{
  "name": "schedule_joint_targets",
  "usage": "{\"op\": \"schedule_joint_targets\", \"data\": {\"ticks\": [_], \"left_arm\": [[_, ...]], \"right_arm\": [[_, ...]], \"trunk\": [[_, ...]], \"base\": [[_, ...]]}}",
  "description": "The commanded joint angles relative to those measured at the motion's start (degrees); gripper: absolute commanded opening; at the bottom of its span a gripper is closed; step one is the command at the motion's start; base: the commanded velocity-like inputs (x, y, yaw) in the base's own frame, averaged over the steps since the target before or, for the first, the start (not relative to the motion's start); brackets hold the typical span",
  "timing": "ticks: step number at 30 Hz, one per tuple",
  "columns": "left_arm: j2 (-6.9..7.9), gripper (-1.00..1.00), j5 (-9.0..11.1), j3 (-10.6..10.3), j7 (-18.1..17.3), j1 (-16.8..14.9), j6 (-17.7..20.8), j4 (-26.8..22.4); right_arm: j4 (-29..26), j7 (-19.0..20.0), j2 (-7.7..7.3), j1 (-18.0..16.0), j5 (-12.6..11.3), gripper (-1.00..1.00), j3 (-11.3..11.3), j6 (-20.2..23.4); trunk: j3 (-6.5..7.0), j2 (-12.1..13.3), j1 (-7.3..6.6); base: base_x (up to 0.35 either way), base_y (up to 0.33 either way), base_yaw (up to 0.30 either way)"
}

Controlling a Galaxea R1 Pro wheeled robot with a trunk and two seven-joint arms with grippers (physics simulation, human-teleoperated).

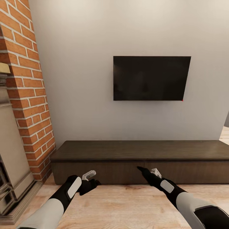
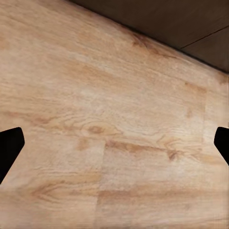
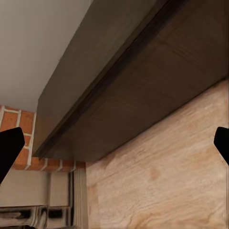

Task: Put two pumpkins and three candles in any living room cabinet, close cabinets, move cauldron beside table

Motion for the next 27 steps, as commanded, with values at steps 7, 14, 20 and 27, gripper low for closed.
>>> {"op": "schedule_joint_targets", "data": {"ticks": [7,14,20,27], "left_arm": [[1.21,1.00,0.7,2.9,1.0,0.0,2.5,-4.1],[2.18,1.00,0.6,7.0,1.1,0.0,4.7,-4.8],[2.58,1.00,0.6,7.3,1.1,0.0,4.8,-4.9],[2.58,1.00,0.7,7.3,1.1,0.0,4.8,-4.9]], "right_arm": [[0.0,0.6,-0.46,0.0,-0.6,1.00,0.4,0.1],[0.0,2.5,-0.56,0.0,-0.7,1.00,0.3,0.3],[0.0,2.8,-1.61,0.0,-4.6,1.00,0.4,0.4],[0.2,2.8,-1.65,0.0,-5.0,1.00,0.4,-0.5]], "trunk": [[-0.07,0.0,-0.01],[-1.32,-2.8,1.53],[-2.40,-5.2,2.85],[-3.66,-8.1,4.38]], "base": [[0.000,0.000,0.000],[0.000,0.000,0.000],[0.000,0.000,0.000],[0.000,0.000,0.000]]}}
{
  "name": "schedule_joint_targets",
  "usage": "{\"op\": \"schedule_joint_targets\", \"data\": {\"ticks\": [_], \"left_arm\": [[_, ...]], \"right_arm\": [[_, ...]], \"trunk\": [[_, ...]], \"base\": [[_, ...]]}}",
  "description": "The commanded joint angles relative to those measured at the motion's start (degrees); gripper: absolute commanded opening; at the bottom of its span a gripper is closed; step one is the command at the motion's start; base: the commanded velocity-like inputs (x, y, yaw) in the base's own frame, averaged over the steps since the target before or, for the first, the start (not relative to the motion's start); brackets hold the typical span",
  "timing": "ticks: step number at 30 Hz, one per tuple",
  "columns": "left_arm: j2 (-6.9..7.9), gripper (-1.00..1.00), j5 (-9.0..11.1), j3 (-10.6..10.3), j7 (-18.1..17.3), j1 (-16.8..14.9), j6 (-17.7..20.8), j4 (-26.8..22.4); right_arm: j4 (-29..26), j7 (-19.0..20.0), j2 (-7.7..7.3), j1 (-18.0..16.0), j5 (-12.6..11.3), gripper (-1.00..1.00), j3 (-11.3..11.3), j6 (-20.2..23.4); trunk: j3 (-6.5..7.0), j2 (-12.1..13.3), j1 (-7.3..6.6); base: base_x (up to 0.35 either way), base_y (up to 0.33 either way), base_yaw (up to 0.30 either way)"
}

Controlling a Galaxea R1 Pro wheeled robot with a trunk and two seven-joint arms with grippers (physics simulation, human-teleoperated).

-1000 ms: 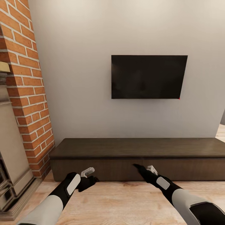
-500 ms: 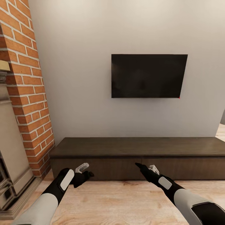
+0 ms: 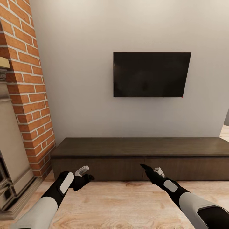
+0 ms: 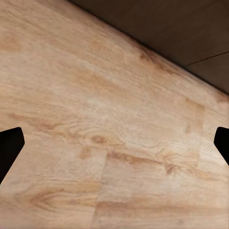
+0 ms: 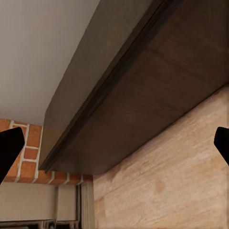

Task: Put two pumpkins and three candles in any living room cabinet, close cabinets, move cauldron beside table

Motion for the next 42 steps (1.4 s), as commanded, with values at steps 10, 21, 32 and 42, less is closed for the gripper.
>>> {"op": "schedule_joint_targets", "data": {"ticks": [10,21,32,42], "left_arm": [[1.71,1.00,4.8,0.1,-1.7,0.3,8.5,-6.8],[11.49,1.00,26.4,-3.1,-9.8,3.1,15.4,-17.6],[16.16,1.00,43.1,-19.6,-22.8,4.3,15.3,-20.2],[16.37,1.00,44.7,-20.4,-24.2,4.3,15.3,-21.4]], "right_arm": [[0.0,-0.5,0.11,0.0,-0.7,1.00,0.2,-0.3],[-0.1,-1.2,0.18,0.0,-2.4,1.00,0.1,-0.6],[-0.1,-1.3,0.47,0.0,-8.4,1.00,0.1,-3.4],[-0.4,-1.2,0.59,0.0,-10.4,1.00,0.2,-5.4]], "trunk": [[-1.87,-4.1,2.19],[-3.66,-8.1,4.39],[-4.78,-10.1,5.51],[-7.00,-10.2,5.77]], "base": [[0.000,0.000,0.000],[0.000,0.000,0.000],[0.000,0.000,0.000],[0.000,0.000,0.000]]}}
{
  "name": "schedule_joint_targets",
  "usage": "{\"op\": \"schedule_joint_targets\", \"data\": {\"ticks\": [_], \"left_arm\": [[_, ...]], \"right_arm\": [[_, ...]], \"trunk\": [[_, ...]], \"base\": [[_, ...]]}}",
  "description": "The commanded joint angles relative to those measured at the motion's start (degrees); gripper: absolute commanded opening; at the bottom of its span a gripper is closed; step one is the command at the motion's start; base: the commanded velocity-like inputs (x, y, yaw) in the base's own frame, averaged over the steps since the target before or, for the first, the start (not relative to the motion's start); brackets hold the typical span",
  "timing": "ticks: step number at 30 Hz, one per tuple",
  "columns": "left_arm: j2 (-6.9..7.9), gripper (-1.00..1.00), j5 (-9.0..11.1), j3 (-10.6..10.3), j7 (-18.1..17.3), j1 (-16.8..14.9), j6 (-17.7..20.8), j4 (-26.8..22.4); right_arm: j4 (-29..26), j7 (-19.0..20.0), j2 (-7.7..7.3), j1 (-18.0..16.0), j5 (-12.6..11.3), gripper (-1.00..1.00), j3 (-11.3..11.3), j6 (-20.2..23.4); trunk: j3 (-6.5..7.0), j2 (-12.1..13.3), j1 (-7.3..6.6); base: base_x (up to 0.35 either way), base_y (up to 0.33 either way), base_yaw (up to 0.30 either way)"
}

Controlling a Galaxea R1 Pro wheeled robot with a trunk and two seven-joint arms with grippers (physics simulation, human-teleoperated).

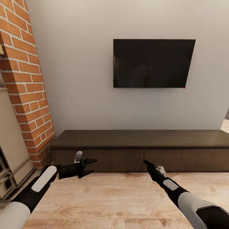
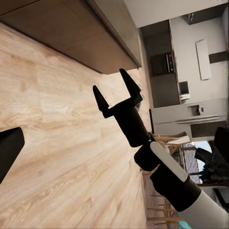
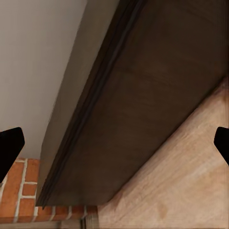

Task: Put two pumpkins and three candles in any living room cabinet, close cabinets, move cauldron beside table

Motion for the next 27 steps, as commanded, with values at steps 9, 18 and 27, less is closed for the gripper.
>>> {"op": "schedule_joint_targets", "data": {"ticks": [9,18,27], "left_arm": [[0.66,1.00,0.1,-0.2,-0.7,0.0,0.0,-0.1],[0.91,1.00,0.4,-0.2,-0.8,0.0,0.0,0.1],[2.78,1.00,0.4,-0.2,-4.4,1.0,0.0,0.0]], "right_arm": [[0.0,-1.5,-0.10,0.0,-4.0,1.00,0.3,0.0],[-0.5,-1.1,-0.12,0.0,-4.2,1.00,0.4,-0.3],[-0.6,4.0,-0.17,-0.1,-4.1,1.00,0.6,0.0]], "trunk": [[-2.06,-0.2,0.21],[-2.95,-0.2,0.32],[-2.95,-0.2,0.32]], "base": [[0.000,0.000,0.000],[0.000,0.000,0.000],[0.135,0.000,0.000]]}}
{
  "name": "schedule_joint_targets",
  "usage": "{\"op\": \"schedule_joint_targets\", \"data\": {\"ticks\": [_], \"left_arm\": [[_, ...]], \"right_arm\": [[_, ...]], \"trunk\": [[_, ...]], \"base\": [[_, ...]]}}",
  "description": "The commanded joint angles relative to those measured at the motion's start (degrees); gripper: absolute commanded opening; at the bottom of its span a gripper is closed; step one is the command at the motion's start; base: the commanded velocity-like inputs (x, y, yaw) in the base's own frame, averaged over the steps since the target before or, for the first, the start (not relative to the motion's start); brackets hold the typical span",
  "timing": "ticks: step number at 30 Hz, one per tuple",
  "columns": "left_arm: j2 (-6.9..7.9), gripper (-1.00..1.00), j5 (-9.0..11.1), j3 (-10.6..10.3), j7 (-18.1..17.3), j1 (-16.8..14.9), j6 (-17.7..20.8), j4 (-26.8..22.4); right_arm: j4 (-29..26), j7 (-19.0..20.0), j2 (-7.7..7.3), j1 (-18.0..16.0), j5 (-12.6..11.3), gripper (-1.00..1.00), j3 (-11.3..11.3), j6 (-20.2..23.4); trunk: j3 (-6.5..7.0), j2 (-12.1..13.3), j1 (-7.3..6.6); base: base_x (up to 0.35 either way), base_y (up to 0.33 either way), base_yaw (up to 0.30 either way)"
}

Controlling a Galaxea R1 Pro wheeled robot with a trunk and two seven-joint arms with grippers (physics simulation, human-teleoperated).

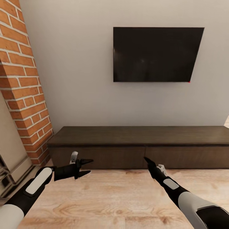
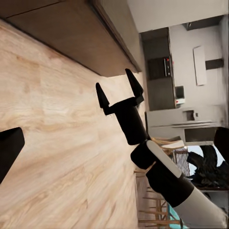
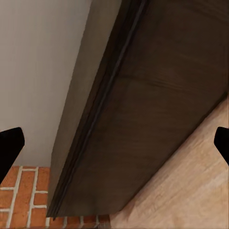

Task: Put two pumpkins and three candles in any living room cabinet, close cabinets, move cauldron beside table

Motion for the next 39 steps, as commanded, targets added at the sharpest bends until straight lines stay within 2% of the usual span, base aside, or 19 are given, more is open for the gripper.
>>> {"op": "schedule_joint_targets", "data": {"ticks": [1,4,8,28,34,39], "left_arm": [[0.35,1.00,-0.5,-0.1,-2.2,0.1,0.0,0.0],[0.90,1.00,-0.8,-0.2,-6.3,0.5,0.0,0.0],[1.08,1.00,-0.9,-0.2,-7.8,0.7,-0.1,0.4],[1.16,1.00,-0.8,-0.2,-8.1,0.8,-0.1,0.7],[1.20,1.00,-0.9,-0.2,-8.1,0.8,-0.1,0.8],[1.53,1.00,-0.9,-0.2,-8.1,0.8,-0.1,0.8]], "right_arm": [[0.0,0.6,-0.01,-0.1,-0.6,1.00,0.4,0.2],[0.0,1.2,0.00,0.0,-0.6,1.00,0.3,0.2],[0.0,1.3,0.01,0.0,-0.6,1.00,0.3,0.2],[0.0,0.3,0.10,0.0,-0.9,1.00,0.1,-0.2],[0.0,1.1,0.03,-0.1,-4.4,1.00,0.3,1.4],[0.0,3.0,0.06,0.0,-5.2,1.00,0.3,4.9]], "trunk": [[-0.06,0.0,0.01],[-0.06,0.0,0.01],[-0.06,0.0,0.01],[-0.06,0.0,0.01],[-0.06,0.0,0.01],[-0.06,0.0,0.01]], "base": [[0.180,0.000,0.000],[0.143,0.000,0.000],[0.166,0.000,0.000],[0.046,0.000,0.000],[0.145,0.052,0.000],[0.031,0.012,0.000]]}}
